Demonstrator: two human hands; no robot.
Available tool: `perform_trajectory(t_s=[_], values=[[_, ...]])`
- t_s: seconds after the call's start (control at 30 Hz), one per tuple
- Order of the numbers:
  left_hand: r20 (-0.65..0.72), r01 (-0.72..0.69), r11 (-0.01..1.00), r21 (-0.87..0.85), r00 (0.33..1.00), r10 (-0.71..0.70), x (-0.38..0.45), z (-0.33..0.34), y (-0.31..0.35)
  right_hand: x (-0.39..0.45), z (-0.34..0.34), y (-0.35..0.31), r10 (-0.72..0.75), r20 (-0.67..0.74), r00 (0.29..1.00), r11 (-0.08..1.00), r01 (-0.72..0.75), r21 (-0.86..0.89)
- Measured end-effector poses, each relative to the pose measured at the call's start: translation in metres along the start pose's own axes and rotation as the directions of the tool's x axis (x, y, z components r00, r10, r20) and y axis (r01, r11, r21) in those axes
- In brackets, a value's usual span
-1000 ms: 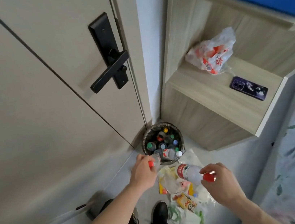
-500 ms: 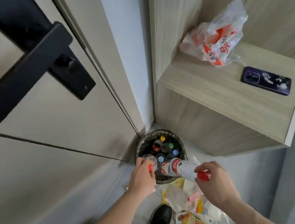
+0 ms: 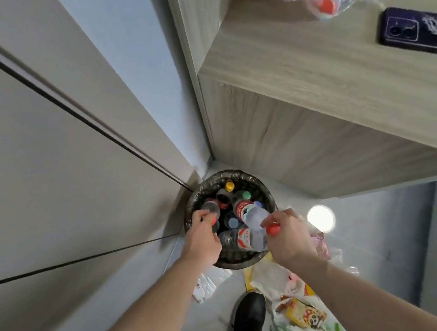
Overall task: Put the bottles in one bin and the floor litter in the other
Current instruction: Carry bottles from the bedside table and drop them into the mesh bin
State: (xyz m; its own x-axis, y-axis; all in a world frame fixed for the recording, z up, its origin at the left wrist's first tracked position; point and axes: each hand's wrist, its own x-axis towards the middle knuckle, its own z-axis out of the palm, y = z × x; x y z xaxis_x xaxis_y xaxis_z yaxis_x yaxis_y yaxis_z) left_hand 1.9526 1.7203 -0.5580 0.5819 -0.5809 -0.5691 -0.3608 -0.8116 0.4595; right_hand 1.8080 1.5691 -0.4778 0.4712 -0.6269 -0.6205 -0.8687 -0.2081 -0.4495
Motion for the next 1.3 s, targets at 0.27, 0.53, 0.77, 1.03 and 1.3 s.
perform_trajectory(t_s=[0.27, 0.53, 0.77, 1.03, 1.3], values=[[0.073, 0.052, 0.999, -0.015, 0.996, -0.051, -0.041, -0.010, 0.001, -0.032, -0.007, 0.006, -0.022, 0.050, 0.999, 0.999, 0.021, 0.025], [0.152, -0.053, 0.997, 0.064, 0.988, 0.043, -0.154, -0.074, 0.043, -0.156, -0.077, 0.011, 0.042, 0.082, 0.996, 0.998, -0.045, 0.042], [0.282, -0.299, 0.932, 0.207, 0.930, 0.236, -0.286, -0.140, 0.155, -0.326, -0.161, 0.031, 0.187, 0.032, 0.982, 0.975, -0.190, 0.116], [0.507, -0.720, 0.617, 0.316, 0.678, 0.531, -0.406, -0.130, 0.320, -0.531, -0.228, 0.118, 0.347, -0.187, 0.919, 0.919, -0.294, 0.262], [0.628, -0.888, 0.310, 0.339, 0.459, 0.628, -0.546, -0.030, 0.452, -0.681, -0.254, 0.254, 0.492, -0.342, 0.801, 0.837, -0.328, 0.438]])
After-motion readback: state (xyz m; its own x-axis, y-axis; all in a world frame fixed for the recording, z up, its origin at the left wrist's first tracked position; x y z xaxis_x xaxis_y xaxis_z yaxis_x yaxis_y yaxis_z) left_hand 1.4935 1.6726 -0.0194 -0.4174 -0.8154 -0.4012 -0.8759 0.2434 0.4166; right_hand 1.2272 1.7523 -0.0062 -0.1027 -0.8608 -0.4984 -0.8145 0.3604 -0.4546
